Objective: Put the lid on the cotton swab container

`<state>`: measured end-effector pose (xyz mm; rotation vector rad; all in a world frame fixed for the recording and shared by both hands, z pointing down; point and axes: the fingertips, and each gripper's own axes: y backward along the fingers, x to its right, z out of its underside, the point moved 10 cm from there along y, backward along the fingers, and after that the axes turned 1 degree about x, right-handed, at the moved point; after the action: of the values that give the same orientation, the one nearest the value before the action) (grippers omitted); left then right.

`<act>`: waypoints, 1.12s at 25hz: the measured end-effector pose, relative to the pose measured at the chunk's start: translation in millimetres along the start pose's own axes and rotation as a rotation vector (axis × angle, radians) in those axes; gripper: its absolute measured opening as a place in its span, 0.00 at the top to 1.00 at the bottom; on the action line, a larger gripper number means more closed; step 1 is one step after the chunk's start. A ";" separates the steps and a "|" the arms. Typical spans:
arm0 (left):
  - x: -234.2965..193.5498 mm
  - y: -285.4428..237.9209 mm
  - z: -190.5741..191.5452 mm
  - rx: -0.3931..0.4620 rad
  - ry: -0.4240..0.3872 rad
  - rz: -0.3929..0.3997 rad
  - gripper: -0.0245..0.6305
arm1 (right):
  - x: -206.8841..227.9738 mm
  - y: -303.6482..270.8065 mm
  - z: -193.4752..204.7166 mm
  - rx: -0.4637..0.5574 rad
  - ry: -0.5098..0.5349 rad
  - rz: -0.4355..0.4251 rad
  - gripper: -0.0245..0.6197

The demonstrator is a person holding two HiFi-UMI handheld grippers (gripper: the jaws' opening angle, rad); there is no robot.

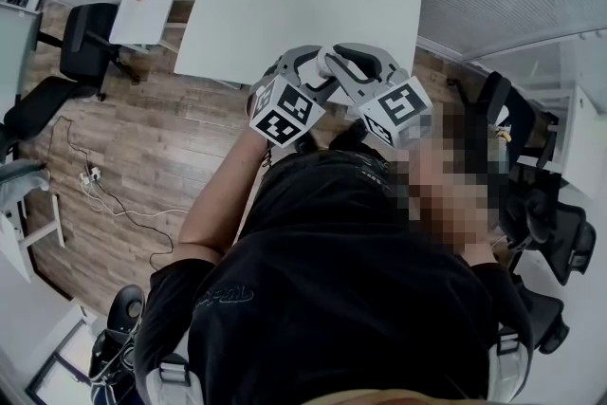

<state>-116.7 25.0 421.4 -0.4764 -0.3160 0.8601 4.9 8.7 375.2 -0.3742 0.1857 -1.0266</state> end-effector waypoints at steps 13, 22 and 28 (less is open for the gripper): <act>3.5 2.3 2.8 0.030 0.041 -0.007 0.57 | 0.4 4.9 4.3 0.059 -0.047 -0.011 0.84; 0.3 4.6 8.0 0.014 0.064 -0.021 0.57 | 15.0 15.4 10.5 0.097 -0.110 -0.001 0.84; 1.7 7.5 10.1 0.024 0.062 -0.013 0.56 | 26.5 27.2 20.8 0.116 -0.152 0.004 0.85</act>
<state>-125.1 33.2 426.1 -0.4770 -0.2508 0.8340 46.8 2.9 384.4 -0.3444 -0.0093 -0.9958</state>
